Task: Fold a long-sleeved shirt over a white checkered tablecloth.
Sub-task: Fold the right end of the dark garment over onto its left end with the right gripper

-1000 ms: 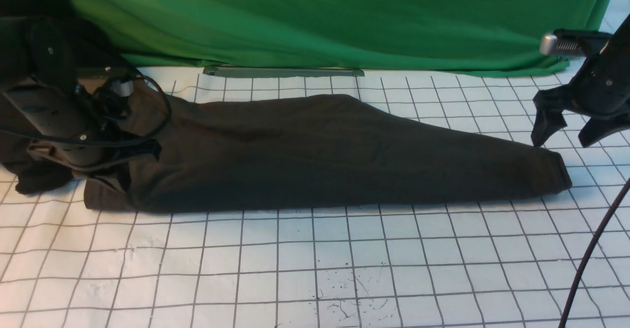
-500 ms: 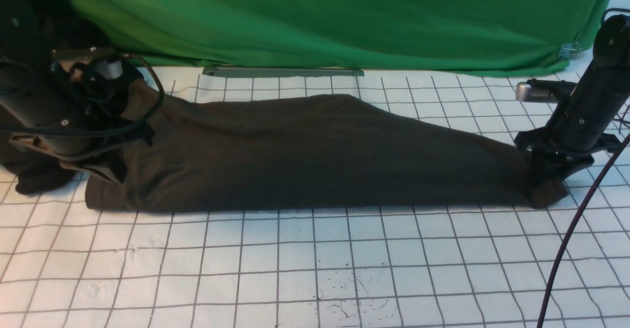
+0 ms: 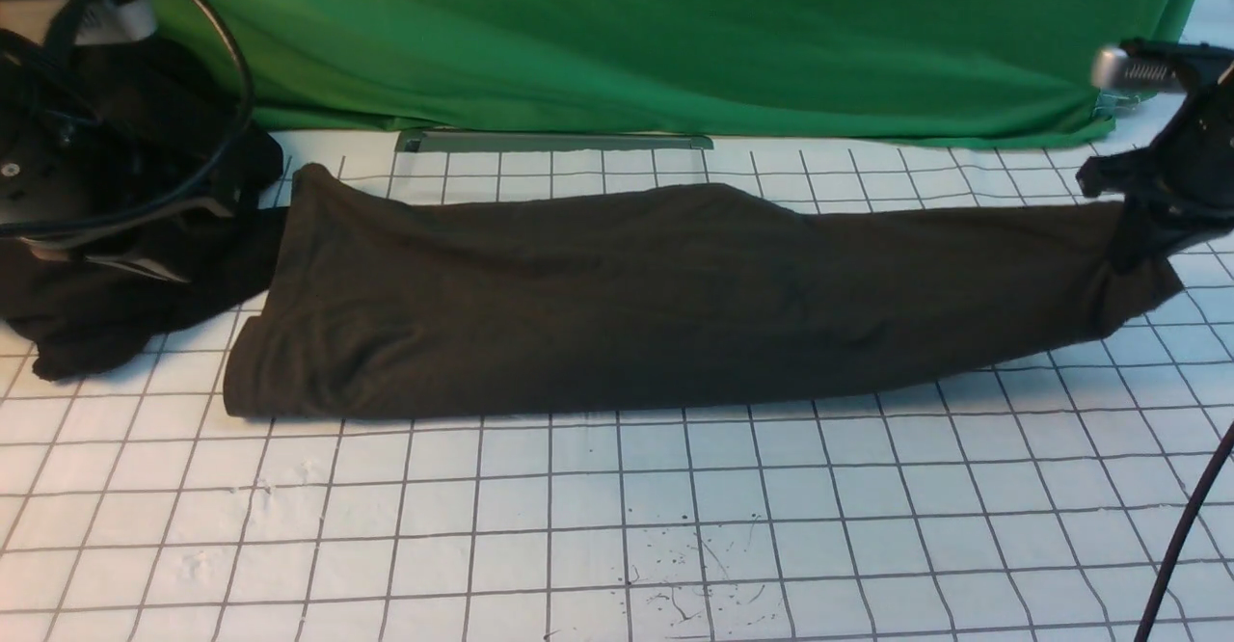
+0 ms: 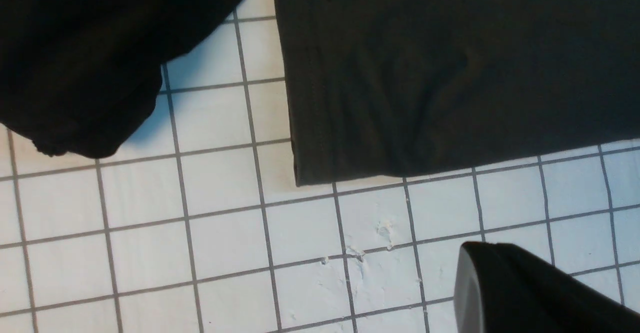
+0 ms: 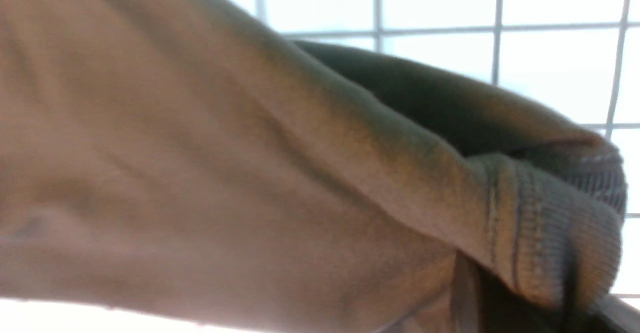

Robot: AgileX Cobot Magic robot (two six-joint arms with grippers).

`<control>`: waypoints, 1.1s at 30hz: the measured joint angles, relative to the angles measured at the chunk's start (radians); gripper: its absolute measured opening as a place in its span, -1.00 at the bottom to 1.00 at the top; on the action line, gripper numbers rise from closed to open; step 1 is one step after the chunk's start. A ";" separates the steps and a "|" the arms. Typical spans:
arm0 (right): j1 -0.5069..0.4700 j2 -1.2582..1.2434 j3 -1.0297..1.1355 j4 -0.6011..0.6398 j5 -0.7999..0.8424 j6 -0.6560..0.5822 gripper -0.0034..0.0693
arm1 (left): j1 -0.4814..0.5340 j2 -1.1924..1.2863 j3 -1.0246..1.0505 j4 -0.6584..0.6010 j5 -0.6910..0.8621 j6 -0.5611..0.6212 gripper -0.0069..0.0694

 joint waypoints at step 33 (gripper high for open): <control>0.763 0.408 -0.627 0.470 -0.291 0.291 -0.81 | 0.130 -0.007 0.002 -0.024 -0.011 -0.081 -0.83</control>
